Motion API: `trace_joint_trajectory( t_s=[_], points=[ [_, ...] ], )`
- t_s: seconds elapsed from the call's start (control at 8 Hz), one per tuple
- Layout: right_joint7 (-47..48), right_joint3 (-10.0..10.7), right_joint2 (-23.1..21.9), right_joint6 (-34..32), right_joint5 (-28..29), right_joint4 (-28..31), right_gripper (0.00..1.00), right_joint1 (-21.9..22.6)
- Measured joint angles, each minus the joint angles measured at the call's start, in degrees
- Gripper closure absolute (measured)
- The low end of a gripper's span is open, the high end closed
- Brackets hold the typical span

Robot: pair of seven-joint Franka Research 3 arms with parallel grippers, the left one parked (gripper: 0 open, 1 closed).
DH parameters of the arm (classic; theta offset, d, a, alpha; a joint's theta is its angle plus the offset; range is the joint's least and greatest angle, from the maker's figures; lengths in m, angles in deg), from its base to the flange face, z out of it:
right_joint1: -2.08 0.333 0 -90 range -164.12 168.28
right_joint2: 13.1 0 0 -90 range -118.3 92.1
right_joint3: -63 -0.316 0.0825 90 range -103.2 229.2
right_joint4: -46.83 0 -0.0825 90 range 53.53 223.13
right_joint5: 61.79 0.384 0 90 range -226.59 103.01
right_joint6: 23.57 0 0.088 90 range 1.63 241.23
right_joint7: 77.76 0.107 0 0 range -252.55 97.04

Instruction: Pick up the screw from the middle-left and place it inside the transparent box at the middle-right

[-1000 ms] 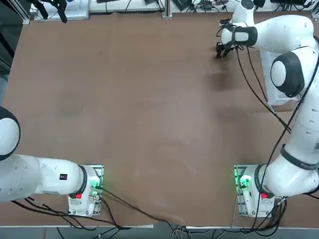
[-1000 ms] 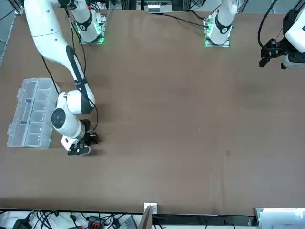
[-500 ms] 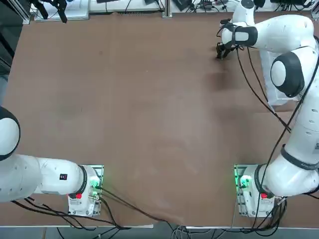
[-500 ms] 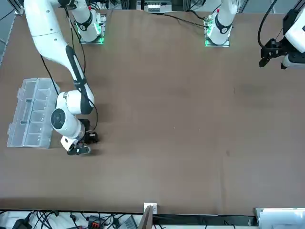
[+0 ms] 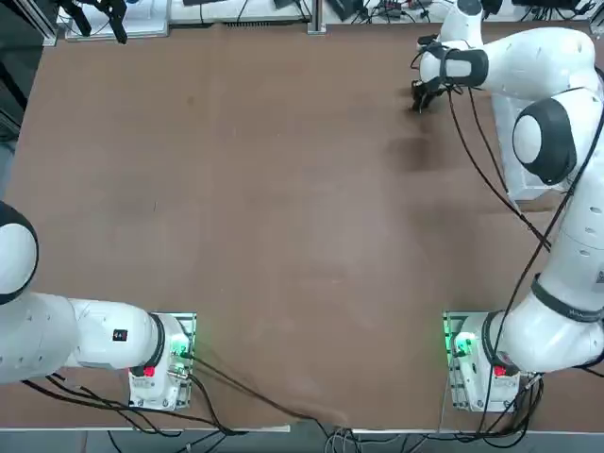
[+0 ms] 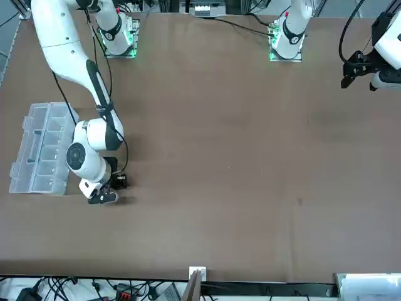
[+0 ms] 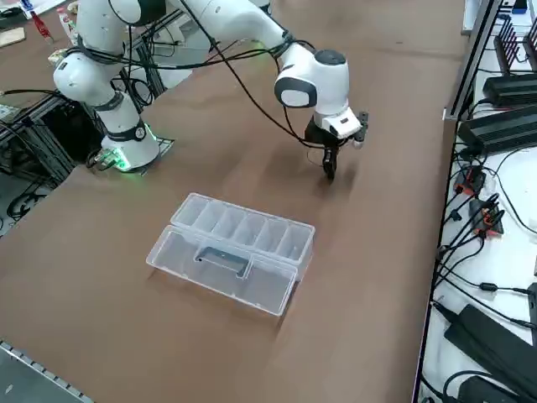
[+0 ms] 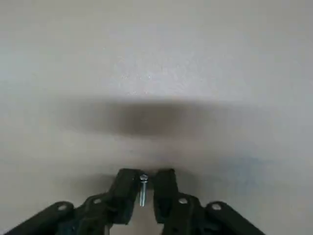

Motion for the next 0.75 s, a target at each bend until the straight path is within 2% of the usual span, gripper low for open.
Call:
trace_joint_trajectory(
  t_s=[0.12,0.75],
  points=[
    [0.0,0.0,0.0,0.0,0.0,0.0,0.81,0.1],
    [0.0,0.0,-0.1,-0.1,0.0,-0.1,0.95,0.5]
  ],
)
